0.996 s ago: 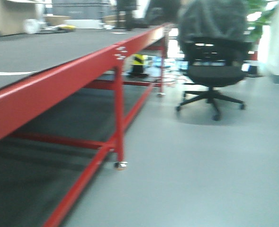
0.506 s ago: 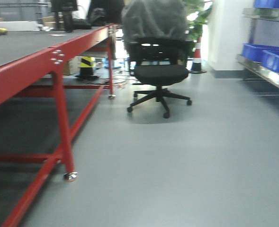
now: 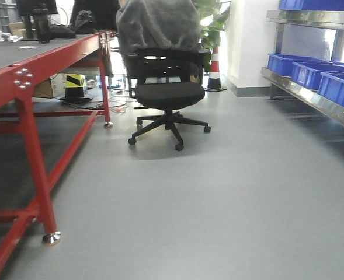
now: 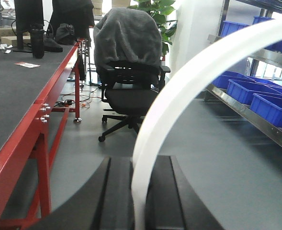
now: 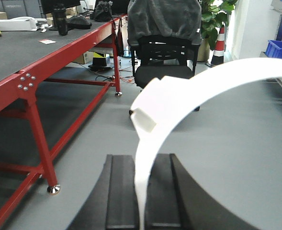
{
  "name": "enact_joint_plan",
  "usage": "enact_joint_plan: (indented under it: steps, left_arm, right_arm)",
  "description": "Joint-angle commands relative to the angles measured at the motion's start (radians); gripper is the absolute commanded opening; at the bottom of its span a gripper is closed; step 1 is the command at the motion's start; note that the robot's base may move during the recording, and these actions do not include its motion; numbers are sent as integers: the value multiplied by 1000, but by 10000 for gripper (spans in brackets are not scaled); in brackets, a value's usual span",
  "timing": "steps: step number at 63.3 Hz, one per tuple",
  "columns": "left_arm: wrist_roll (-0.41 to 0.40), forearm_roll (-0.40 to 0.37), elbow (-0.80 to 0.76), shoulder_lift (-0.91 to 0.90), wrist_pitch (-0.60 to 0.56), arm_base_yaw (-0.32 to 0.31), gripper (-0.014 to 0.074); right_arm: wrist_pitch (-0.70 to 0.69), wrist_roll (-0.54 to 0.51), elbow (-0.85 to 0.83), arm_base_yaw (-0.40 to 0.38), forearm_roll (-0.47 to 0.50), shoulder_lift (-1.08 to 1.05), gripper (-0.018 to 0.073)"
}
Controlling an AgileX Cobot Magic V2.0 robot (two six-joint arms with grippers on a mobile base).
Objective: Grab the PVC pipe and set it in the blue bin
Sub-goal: 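Drive the base to the metal shelf of blue bins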
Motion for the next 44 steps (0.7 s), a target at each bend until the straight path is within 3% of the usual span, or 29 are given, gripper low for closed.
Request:
enact_joint_plan:
  steps: [1, 44]
  left_arm:
    - [-6, 1, -3, -2, -31, -3, -111]
    - [-6, 1, -3, -2, -31, -3, -111]
  right_arm:
    - [-17, -6, 1, 2, -14, -1, -169]
    - [-17, -6, 1, 2, -14, -1, -169]
